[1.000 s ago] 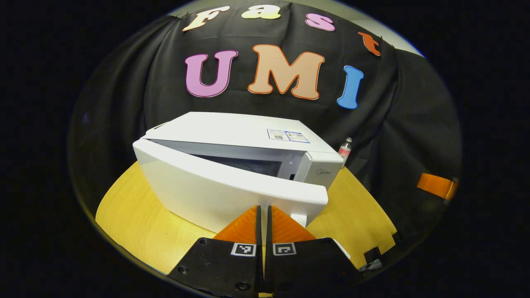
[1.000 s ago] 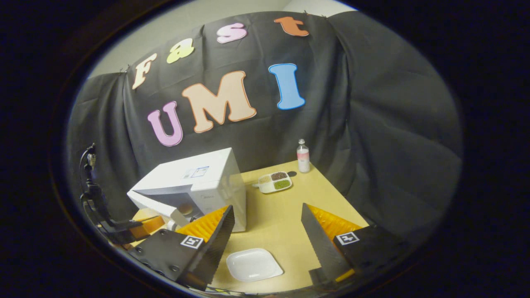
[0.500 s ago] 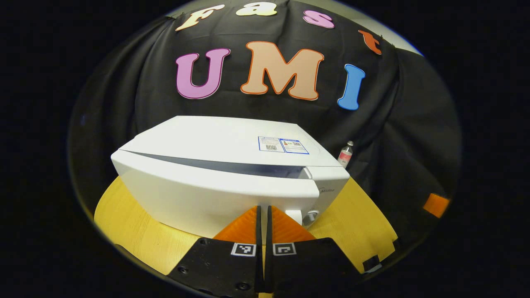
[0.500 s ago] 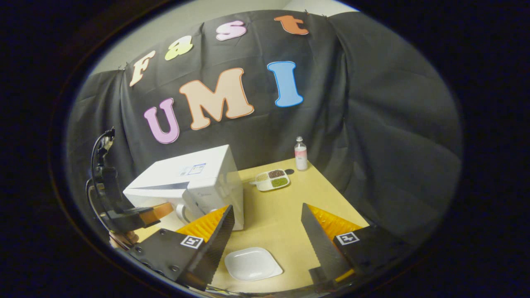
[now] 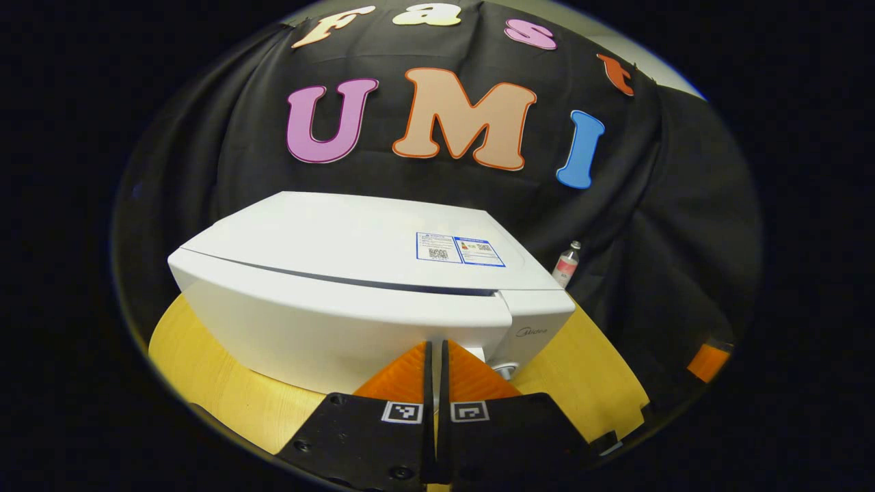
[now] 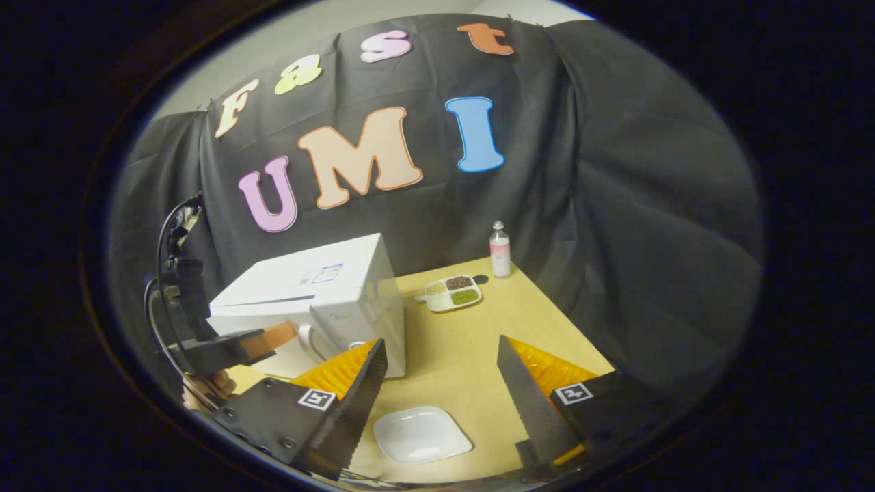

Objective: Open the microwave oven with the left hand, put the food in, and close the microwave oven.

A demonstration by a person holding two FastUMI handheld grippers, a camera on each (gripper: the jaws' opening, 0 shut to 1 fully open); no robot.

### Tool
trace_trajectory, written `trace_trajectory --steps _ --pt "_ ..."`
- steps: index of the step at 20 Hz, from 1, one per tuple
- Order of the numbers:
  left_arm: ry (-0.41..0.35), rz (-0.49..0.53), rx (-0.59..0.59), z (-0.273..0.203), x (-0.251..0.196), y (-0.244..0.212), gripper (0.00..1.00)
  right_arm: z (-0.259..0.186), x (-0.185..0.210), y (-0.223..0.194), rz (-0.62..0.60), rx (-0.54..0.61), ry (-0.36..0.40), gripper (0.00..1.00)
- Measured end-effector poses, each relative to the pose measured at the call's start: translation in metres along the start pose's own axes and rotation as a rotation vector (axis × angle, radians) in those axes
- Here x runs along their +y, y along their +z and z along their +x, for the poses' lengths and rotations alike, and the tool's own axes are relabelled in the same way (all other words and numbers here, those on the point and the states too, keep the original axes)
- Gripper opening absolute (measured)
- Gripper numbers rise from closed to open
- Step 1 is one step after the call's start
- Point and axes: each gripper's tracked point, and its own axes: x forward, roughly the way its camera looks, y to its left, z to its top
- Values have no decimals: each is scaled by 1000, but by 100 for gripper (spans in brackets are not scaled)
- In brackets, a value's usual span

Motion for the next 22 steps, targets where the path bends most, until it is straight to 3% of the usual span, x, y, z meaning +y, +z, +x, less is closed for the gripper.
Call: trace_trajectory --steps 1,2,3,5,6,7,8,11,12,22 --pt "6 -3 -4 1 1 1 1 0 -1 1 2 -4 -1 92" --pt "3 -7 -3 1 0 0 1 2 -1 2 4 -4 -1 92" --pt "0 -14 -3 2 -1 -1 1 2 -1 2 6 -7 -3 100" --pt "-6 -28 -5 4 -1 -2 1 3 -3 4 5 -8 -6 100" --pt "-10 -37 -3 4 -2 -3 1 4 -5 4 5 -10 -9 92" --pt "-15 -40 -25 6 -1 1 1 4 -6 5 4 -12 -10 92" --pt "0 -29 -31 12 4 4 2 5 -6 7 5 -14 -11 100" --pt "-19 -35 -21 13 2 1 1 8 -11 15 1 -30 -17 100" --pt "-16 -28 -11 12 1 -2 1 9 -12 16 1 -32 -19 92" --pt "-21 -3 -32 1 2 12 3 13 -20 39 -55 -70 -23 92"
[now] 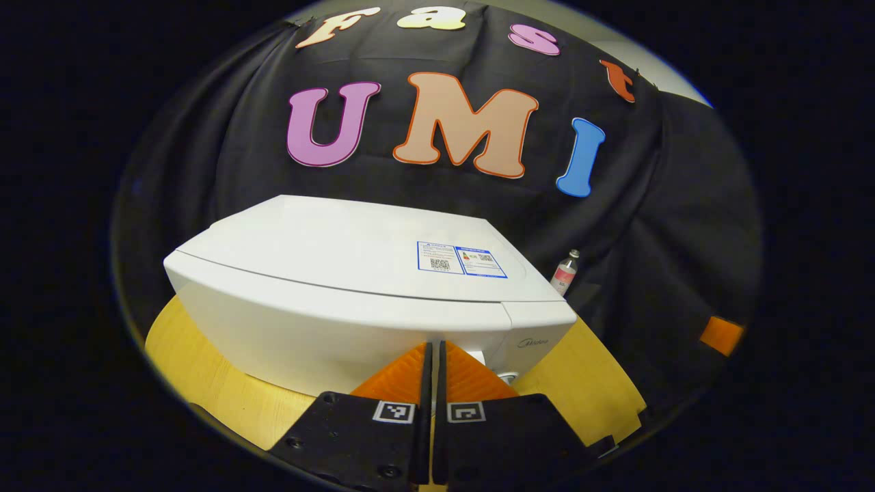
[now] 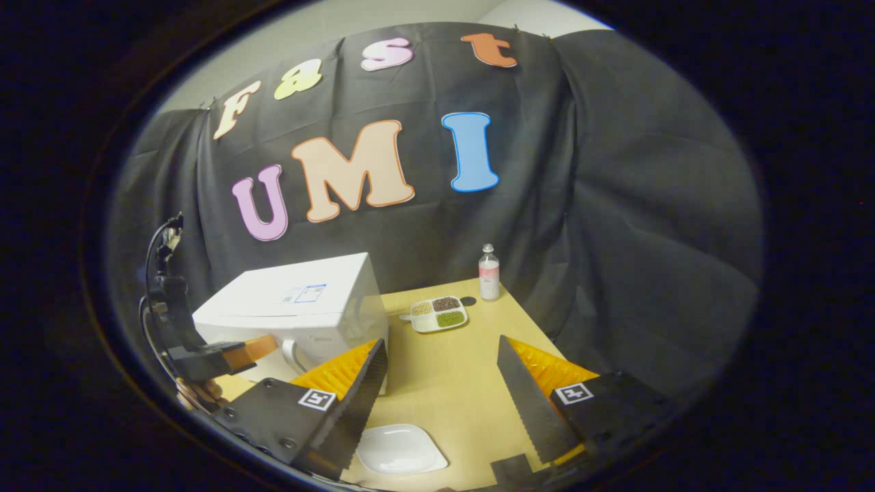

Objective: Open the microwave oven with the left hand, put the food in, and close the microwave oven.

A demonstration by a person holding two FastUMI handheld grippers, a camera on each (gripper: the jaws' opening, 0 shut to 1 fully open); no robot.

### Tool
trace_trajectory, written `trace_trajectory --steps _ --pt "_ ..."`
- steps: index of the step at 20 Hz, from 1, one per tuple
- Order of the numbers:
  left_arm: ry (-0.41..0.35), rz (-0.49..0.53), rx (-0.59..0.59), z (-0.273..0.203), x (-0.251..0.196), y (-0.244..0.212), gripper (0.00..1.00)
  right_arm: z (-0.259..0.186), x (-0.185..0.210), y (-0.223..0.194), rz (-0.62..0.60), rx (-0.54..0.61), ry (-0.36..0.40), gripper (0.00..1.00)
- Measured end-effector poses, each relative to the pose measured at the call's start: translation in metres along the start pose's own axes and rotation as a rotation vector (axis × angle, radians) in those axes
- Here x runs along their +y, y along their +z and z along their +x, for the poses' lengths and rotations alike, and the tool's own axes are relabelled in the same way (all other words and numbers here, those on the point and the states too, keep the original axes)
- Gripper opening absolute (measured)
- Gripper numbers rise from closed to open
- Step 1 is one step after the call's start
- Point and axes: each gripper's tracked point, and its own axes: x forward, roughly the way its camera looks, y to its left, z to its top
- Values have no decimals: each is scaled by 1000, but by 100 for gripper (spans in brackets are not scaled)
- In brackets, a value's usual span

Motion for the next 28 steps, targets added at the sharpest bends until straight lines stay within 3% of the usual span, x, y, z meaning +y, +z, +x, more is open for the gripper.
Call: trace_trajectory --steps 3,8,9,13,14,15,17,18,19,22,23,24,27,28 --pt "4 8 -35 -19 6 15 13 0 9 5 -5 -5 17 92" --pt "72 45 -79 -60 30 29 25 1 15 10 -14 -9 38 92" --pt "90 47 -95 -68 36 34 20 0 16 12 -18 -10 46 92" --pt "133 51 -155 -98 50 53 49 4 12 30 -53 -24 54 92" --pt "140 52 -168 -105 54 58 69 3 13 32 -61 -27 57 92" --pt "151 49 -182 -112 58 62 73 3 14 36 -71 -35 60 100" --pt "170 42 -209 -123 64 71 84 0 16 42 -88 -47 67 100" --pt "177 40 -221 -129 64 74 97 -2 18 45 -94 -51 73 100" --pt "185 42 -232 -137 65 78 98 -3 20 48 -96 -51 80 92" --pt "200 37 -258 -144 63 86 96 -8 30 59 -99 -67 118 92" --pt "200 34 -265 -147 60 89 96 -11 34 63 -107 -75 128 100" --pt "200 36 -272 -148 59 92 96 -12 35 68 -114 -85 133 92" --pt "210 56 -266 -151 58 92 96 -17 40 82 -117 -117 158 92" --pt "215 63 -262 -152 58 91 96 -17 41 84 -112 -122 163 100"
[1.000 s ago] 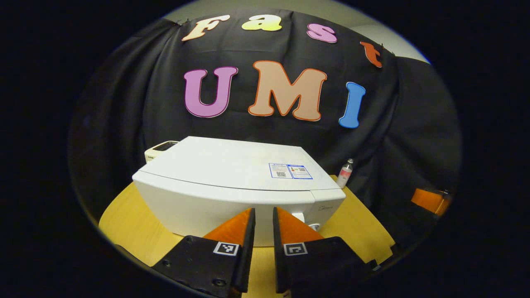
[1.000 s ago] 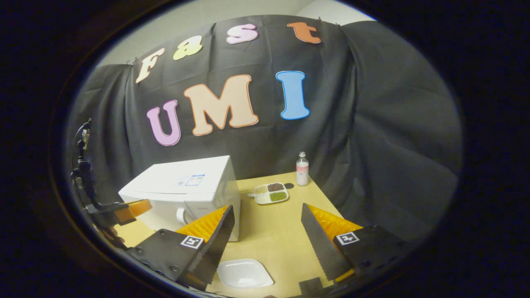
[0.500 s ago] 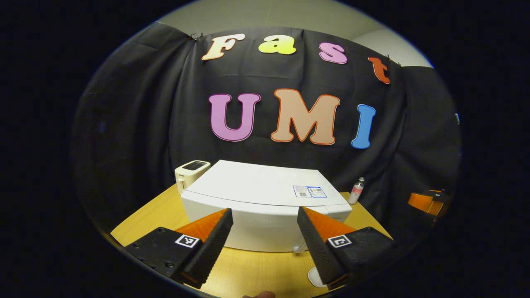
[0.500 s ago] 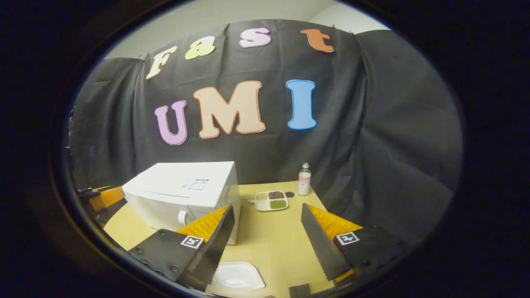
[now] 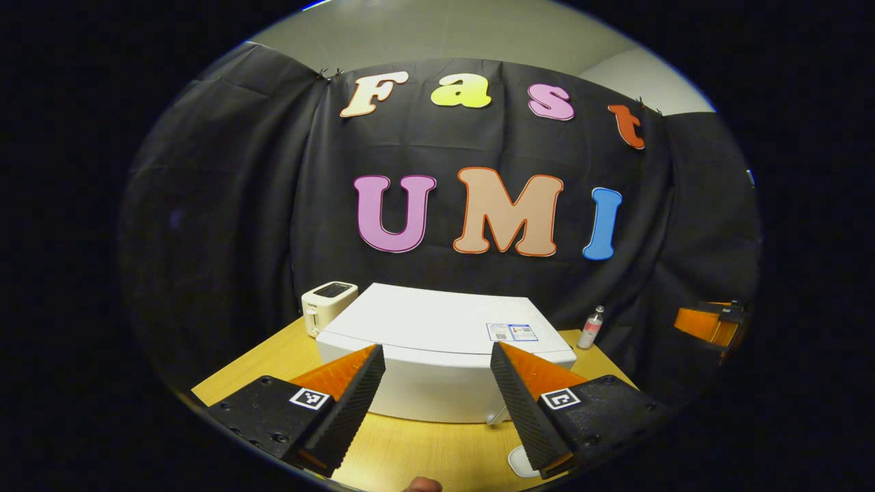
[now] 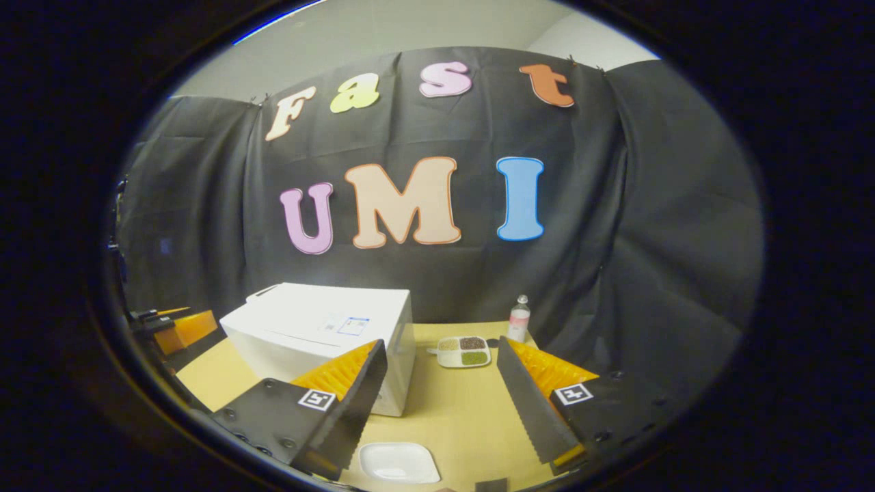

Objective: Open the microwave oven with the left hand, put the food in, and close the microwave oven.

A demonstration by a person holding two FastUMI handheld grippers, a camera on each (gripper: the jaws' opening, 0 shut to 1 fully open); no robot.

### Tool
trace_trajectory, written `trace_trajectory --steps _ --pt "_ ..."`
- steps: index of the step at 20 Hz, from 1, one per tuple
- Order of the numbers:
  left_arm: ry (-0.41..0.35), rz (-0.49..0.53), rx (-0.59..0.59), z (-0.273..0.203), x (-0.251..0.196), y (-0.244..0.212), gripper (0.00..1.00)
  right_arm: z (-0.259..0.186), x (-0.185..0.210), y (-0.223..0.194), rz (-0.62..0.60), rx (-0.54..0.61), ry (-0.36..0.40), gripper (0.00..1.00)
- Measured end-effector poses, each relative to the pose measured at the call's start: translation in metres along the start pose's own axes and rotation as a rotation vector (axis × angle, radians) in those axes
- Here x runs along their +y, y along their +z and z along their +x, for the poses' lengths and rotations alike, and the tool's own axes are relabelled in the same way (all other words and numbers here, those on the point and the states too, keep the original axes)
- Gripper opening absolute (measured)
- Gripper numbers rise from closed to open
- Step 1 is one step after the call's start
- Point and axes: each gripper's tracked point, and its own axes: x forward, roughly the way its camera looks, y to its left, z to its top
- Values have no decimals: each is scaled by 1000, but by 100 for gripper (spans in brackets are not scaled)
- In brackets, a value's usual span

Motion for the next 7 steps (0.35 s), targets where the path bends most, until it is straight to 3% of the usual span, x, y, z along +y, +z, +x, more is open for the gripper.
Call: trace_trajectory --steps 1,7 --pt "4 5 3 -2 0 -2 96 0 -1 2 4 -3 1 92" --pt "23 17 20 -8 -3 -7 96 -5 -11 1 -12 -10 6 92"
